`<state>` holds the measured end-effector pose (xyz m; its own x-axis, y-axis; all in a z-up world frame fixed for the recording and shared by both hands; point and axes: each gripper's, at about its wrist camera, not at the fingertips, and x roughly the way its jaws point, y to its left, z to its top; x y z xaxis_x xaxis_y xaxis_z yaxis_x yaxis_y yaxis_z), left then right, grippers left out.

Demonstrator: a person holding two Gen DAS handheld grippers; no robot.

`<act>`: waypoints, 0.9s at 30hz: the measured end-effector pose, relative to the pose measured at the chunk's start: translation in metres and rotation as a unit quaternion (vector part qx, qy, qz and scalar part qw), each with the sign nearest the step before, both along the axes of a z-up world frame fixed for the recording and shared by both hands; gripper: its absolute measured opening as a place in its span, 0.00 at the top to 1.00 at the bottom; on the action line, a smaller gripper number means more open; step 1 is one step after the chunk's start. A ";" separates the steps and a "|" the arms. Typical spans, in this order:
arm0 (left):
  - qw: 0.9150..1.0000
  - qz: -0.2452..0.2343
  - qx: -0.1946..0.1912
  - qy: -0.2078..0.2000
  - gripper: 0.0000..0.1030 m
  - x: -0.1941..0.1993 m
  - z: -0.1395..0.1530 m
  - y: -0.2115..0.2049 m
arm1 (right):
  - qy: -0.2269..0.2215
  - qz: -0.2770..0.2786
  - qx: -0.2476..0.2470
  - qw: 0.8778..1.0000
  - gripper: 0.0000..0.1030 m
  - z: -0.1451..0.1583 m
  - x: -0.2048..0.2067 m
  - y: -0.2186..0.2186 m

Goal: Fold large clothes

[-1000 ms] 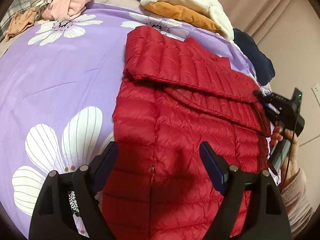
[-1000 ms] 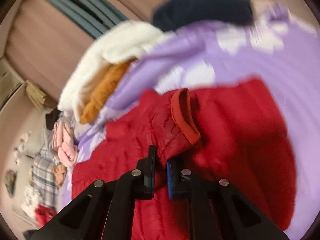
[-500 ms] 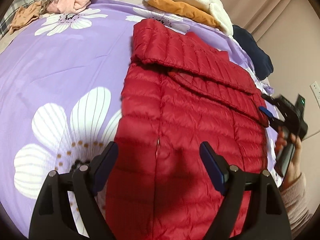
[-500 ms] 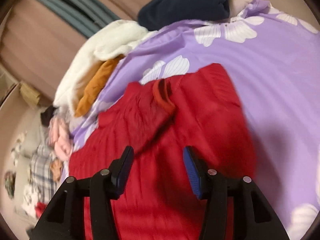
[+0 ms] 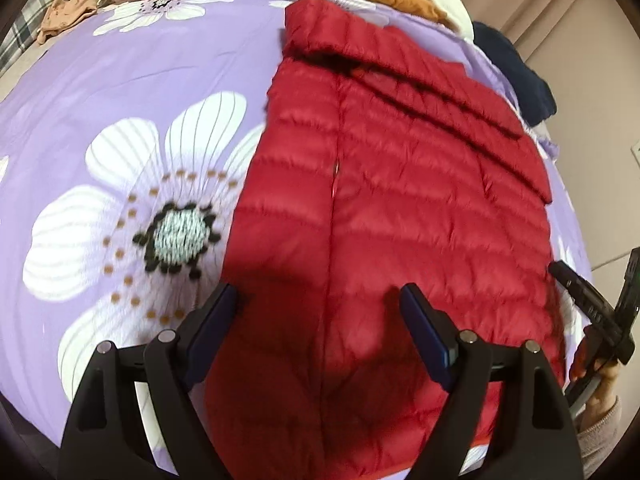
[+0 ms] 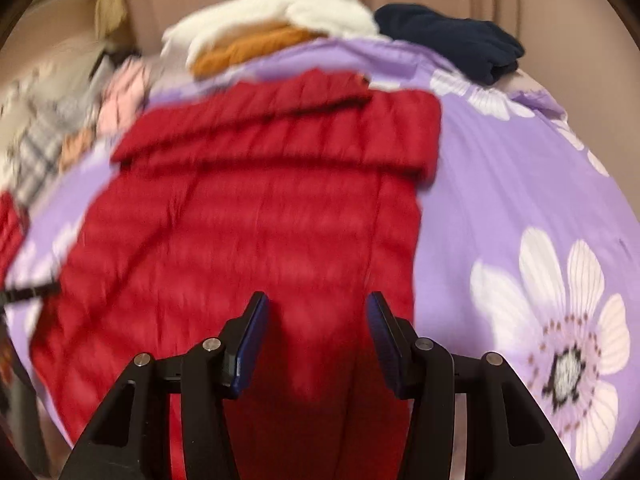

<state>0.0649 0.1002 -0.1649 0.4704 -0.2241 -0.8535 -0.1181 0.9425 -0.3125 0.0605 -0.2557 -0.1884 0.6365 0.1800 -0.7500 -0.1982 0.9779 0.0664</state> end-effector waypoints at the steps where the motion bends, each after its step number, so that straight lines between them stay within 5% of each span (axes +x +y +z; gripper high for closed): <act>1: 1.000 0.000 0.004 0.001 0.19 -0.003 -0.001 0.000 | 0.008 0.007 -0.008 1.000 0.50 -0.006 -0.005 0.001; 6: 0.999 0.003 -0.037 0.006 0.19 -0.023 -0.002 0.013 | 0.000 0.014 -0.014 1.000 0.50 -0.010 -0.038 -0.009; 13: 0.989 0.023 -0.148 0.003 0.19 -0.049 -0.010 0.042 | 0.006 -0.025 0.091 0.996 0.44 0.005 -0.063 -0.058; 17: 0.980 0.039 -0.193 0.000 0.18 -0.052 -0.013 0.050 | 0.044 -0.055 0.148 0.986 0.44 -0.010 -0.063 -0.079; 27: 0.966 0.034 -0.255 -0.004 0.09 -0.047 -0.016 0.051 | 0.093 -0.022 0.287 0.953 0.44 -0.034 -0.054 -0.065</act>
